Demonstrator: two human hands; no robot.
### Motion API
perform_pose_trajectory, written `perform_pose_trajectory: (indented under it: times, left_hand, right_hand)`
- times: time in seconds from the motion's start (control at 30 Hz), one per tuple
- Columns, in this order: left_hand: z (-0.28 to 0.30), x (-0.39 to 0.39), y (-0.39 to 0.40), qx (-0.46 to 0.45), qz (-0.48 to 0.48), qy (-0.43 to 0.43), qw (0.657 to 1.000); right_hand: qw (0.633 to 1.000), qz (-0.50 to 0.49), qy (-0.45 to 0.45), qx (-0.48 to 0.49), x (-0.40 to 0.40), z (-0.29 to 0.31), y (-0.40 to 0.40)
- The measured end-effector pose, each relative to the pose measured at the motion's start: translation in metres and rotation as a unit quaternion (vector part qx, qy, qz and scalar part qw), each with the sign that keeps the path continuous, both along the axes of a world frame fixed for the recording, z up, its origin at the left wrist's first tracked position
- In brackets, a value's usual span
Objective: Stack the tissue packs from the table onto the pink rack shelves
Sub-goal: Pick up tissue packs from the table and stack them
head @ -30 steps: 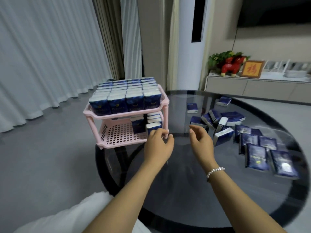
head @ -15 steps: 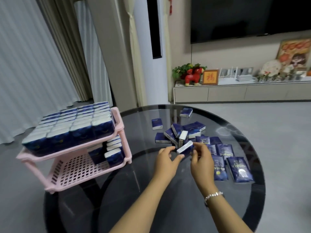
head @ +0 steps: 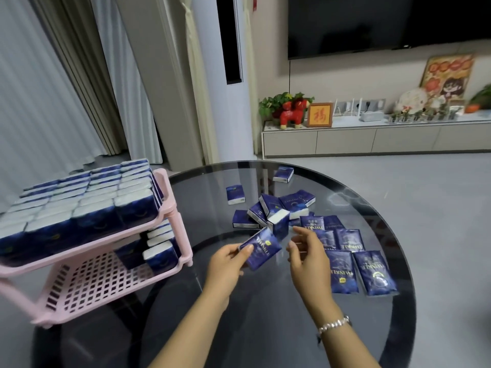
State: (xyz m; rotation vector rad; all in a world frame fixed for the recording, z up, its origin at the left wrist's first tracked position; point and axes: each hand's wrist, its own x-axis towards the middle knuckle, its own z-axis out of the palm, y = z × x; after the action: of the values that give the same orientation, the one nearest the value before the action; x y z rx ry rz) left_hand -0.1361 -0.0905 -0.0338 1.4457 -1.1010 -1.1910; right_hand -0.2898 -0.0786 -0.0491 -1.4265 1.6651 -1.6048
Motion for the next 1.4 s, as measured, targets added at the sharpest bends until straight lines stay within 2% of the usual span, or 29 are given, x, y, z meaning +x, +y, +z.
perform_pose_trajectory:
  times: [0.13, 0.23, 0.33, 0.47, 0.53, 0.6, 0.67, 0.73, 0.8, 0.93, 1.07, 1.2, 1.3, 1.4]
  left_hand:
    - [-0.003, 0.023, 0.014, 0.04, 0.017, 0.108, 0.993]
    - [-0.005, 0.03, 0.025, 0.054, 0.016, 0.181, 0.982]
    - [-0.003, 0.03, 0.03, 0.059, -0.003, 0.216, 0.975]
    - [-0.002, 0.032, 0.032, 0.06, -0.014, 0.248, 0.967]
    - [-0.001, 0.035, 0.033, 0.066, -0.017, 0.245, 0.967]
    - [0.0, 0.038, 0.034, 0.072, -0.008, 0.237, 0.969]
    - [0.004, 0.04, 0.034, 0.07, 0.007, 0.249, 0.966]
    - [0.009, 0.043, 0.034, 0.059, 0.016, 0.257, 0.964]
    - [0.013, 0.044, 0.035, 0.042, 0.012, 0.243, 0.969]
    - [0.017, 0.043, 0.038, 0.031, -0.022, 0.2, 0.979]
    - [0.018, 0.038, 0.042, -0.002, -0.075, 0.112, 0.991]
    - [0.025, 0.032, 0.05, -0.002, -0.128, 0.132, 0.983]
    - [0.028, 0.026, 0.055, -0.002, -0.153, 0.157, 0.976]
    - [0.025, 0.022, 0.056, -0.026, -0.163, 0.116, 0.979]
  right_hand:
    - [0.998, 0.025, 0.059, 0.014, 0.002, 0.016, -0.013]
    - [0.989, 0.061, 0.123, 0.062, 0.001, 0.026, -0.028]
    - [0.978, 0.074, 0.153, 0.117, 0.001, 0.029, -0.039]
    - [0.976, 0.059, 0.165, 0.132, 0.005, 0.038, -0.041]
    - [0.974, 0.043, 0.175, 0.133, 0.004, 0.042, -0.041]
    - [0.98, 0.043, 0.142, 0.135, 0.0, 0.043, -0.04]
    - [0.988, 0.072, 0.035, 0.135, -0.003, 0.045, -0.033]
    - [0.981, 0.131, -0.083, 0.12, -0.005, 0.052, -0.021]
    - [0.969, 0.183, -0.127, 0.111, -0.006, 0.059, -0.01]
    - [0.964, 0.214, -0.106, 0.12, -0.007, 0.075, 0.006]
    - [0.951, 0.28, -0.041, 0.125, -0.005, 0.089, 0.02]
    - [0.948, 0.289, 0.012, 0.134, 0.001, 0.094, 0.026]
    - [0.951, 0.27, 0.084, 0.122, 0.007, 0.093, 0.027]
    - [0.951, 0.253, 0.123, 0.125, 0.007, 0.084, 0.025]
